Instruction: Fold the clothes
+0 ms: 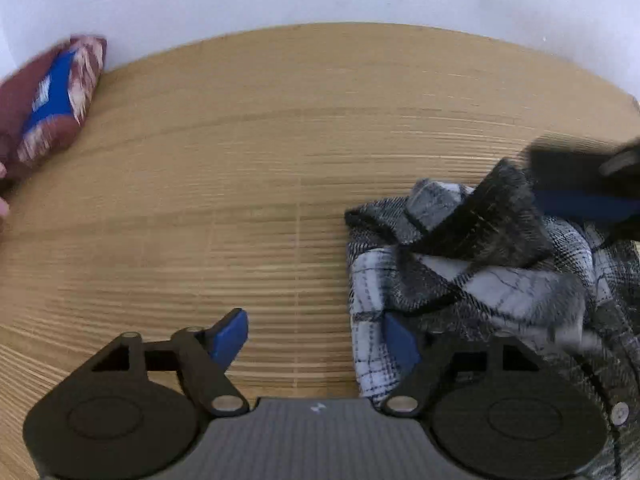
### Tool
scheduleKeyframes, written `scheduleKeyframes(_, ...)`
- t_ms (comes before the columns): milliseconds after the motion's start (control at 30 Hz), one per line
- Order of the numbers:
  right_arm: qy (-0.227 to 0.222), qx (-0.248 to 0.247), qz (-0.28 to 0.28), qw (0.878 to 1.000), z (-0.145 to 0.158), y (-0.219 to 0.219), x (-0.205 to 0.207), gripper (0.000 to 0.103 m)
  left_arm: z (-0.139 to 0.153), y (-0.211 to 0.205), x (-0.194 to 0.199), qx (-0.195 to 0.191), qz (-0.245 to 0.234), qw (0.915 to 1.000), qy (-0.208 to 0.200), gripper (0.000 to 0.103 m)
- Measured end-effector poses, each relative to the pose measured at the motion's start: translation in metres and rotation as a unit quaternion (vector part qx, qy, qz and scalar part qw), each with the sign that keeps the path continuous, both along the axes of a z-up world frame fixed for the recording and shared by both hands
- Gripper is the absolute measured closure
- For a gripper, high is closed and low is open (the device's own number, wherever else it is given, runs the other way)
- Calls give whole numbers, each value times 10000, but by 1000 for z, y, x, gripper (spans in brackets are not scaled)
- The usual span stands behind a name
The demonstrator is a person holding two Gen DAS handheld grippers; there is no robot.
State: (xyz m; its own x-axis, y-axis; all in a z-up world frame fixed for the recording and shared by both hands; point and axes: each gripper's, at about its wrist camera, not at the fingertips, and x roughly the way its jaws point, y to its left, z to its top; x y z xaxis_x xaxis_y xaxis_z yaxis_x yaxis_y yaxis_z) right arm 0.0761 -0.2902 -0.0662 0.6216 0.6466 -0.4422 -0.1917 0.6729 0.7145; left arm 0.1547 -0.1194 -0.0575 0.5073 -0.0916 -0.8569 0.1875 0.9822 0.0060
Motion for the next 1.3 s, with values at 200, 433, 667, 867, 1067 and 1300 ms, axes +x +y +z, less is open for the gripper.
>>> scheduleKeyframes(200,-537,-565,199,9968,19,7,-6,57,-2,33,4,-885,273,9955,183,25)
scheduleKeyframes(433,-689,-2132,703,9721,14,43,-2,60,7,54,-11,-975,485,9940,140,29)
scheduleKeyframes(667,-821,-2808,-49,9562,24,21,-7,59,54,44,-33,-916,140,9940,-588,29)
scheduleKeyframes(867,-829,-2517,342,9637,44,-18,-80,58,66,5,-30,-635,-701,9909,-957,27)
scheduleKeyframes(1067,-453,-3123,885,9448,7,-9,-94,60,47,-7,-48,-553,-992,9920,-558,29)
scheduleKeyframes(1300,-6,-2580,528,9647,-17,-8,-50,57,26,-24,-73,-657,-1196,9904,-208,26)
